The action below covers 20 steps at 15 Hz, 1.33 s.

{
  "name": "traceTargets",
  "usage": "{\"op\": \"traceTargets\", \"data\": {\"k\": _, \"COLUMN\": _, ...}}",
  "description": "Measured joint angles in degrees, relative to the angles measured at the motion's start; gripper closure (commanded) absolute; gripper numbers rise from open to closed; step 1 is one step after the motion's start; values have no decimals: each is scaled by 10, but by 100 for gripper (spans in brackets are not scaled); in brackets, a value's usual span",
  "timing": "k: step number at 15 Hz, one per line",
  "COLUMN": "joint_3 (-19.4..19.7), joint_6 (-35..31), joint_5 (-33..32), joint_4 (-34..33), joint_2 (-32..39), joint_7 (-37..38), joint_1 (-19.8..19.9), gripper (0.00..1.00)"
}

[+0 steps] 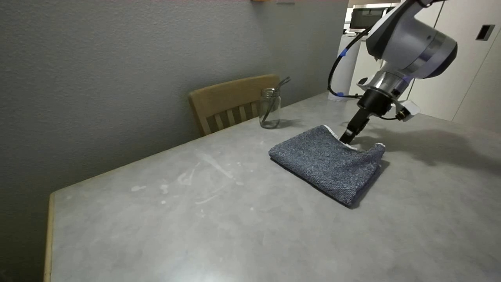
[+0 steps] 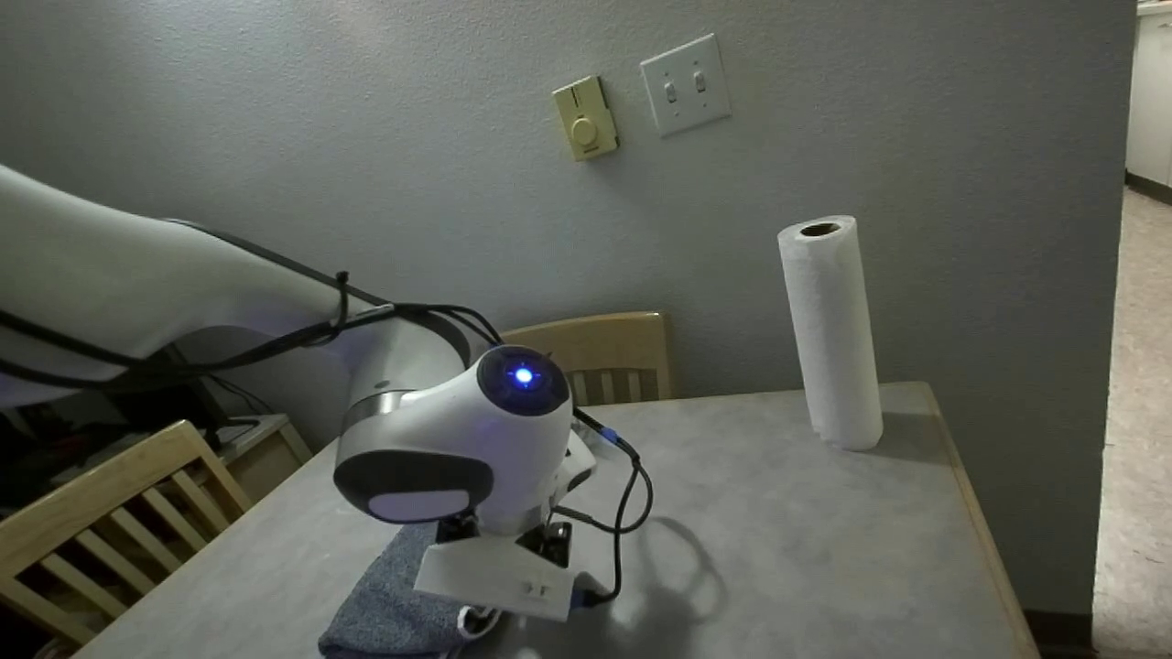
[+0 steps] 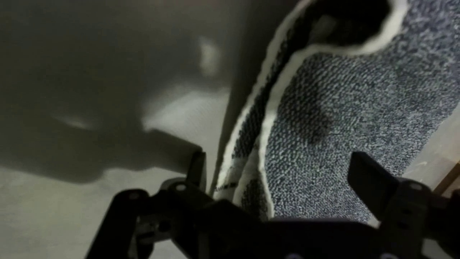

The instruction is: Unfold the towel on the table

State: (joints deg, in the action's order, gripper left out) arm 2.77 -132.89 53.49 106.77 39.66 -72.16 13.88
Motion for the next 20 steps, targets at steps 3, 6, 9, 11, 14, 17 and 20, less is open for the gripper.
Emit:
{"op": "traceTargets", "data": {"k": 3, "joint_3": -10, "joint_6": 5, "joint_5": 19, "joint_4": 0, "joint_2": 2, "joint_7": 1, "joint_1": 16, "gripper": 0}}
{"op": "traceTargets", "data": {"k": 6, "joint_3": -14, "joint_6": 20, "joint_5": 52, "joint_4": -2, "joint_2": 7, "joint_7": 1, "joint_1": 30, "gripper": 0}}
{"op": "traceTargets", "data": {"k": 9, "joint_3": -14, "joint_6": 53, "joint_5": 80, "joint_4": -12, "joint_2": 17, "joint_7": 1, "joint_1": 46, "gripper": 0}}
{"op": "traceTargets", "data": {"k": 11, "joint_3": -13, "joint_6": 77, "joint_5": 83, "joint_4": -24, "joint_2": 25, "joint_7": 1, "joint_1": 52, "gripper": 0}}
{"op": "traceTargets", "data": {"k": 14, "joint_3": -12, "joint_6": 114, "joint_5": 82, "joint_4": -40, "joint_2": 37, "joint_7": 1, "joint_1": 53, "gripper": 0}}
{"op": "traceTargets", "data": {"k": 17, "joint_3": -12, "joint_6": 152, "joint_5": 81, "joint_4": -60, "joint_2": 53, "joint_7": 1, "joint_1": 51, "gripper": 0}}
{"op": "traceTargets", "data": {"k": 20, "joint_3": -12, "joint_6": 177, "joint_5": 80, "joint_4": -77, "joint_2": 65, "joint_7": 2, "joint_1": 49, "gripper": 0}}
